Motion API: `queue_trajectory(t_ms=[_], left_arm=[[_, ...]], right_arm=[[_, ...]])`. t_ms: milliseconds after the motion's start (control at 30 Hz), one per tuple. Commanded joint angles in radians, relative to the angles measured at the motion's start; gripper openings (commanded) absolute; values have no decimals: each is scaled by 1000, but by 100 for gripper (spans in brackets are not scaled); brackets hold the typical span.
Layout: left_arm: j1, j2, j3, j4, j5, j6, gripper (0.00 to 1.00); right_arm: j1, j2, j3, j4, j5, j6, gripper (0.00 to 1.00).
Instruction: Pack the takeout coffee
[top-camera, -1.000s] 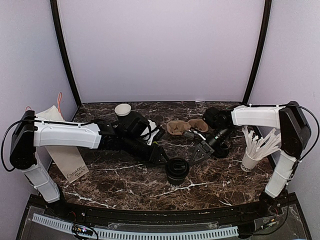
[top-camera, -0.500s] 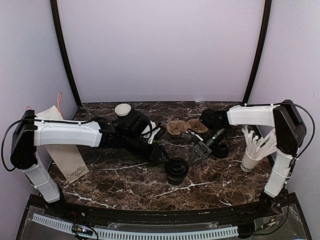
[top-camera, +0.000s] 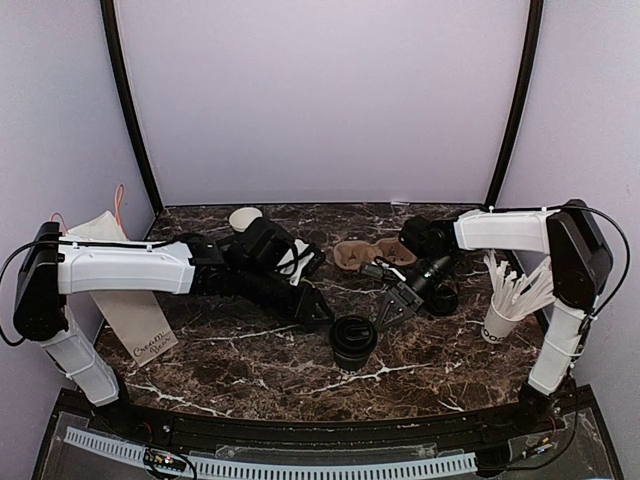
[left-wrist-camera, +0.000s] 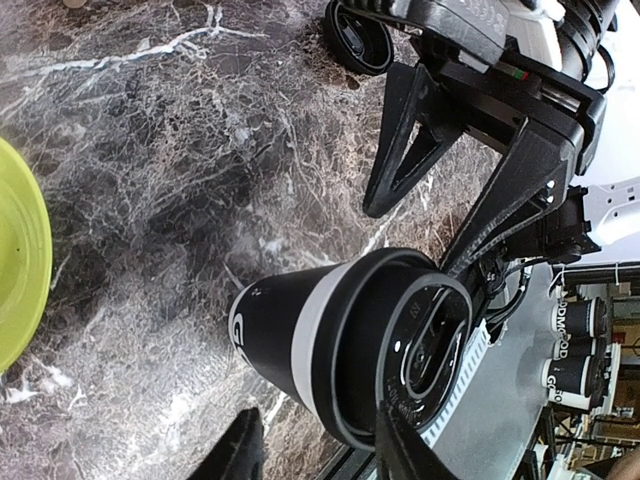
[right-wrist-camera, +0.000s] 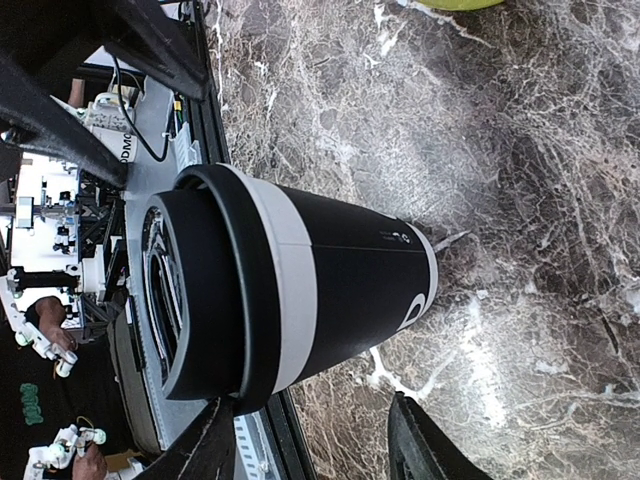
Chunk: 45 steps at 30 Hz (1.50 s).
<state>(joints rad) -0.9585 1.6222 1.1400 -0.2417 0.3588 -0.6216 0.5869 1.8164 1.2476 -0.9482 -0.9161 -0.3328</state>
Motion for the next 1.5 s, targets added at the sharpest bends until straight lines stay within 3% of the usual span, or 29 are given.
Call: queue_trajectory(t_ms=[0, 533, 900, 1100, 1267, 1467], left_arm=[[4, 0, -3, -10, 23, -9, 39], [6, 92, 22, -12, 54, 9, 34], [23, 194, -40, -51, 66, -12, 27], [29, 209, -57, -69, 92, -10, 23], [27, 119, 0, -59, 82, 43, 31], [25, 19, 105, -97, 63, 50, 41]], right_arm=[[10, 2, 24, -14, 4, -11, 53], [21, 45, 47, -18, 5, -8, 54], [21, 162, 13, 64, 226, 133, 42], [21, 164, 38, 37, 268, 117, 39], [19, 88, 122, -53, 123, 15, 39], [18, -12, 166, -100, 101, -29, 50]])
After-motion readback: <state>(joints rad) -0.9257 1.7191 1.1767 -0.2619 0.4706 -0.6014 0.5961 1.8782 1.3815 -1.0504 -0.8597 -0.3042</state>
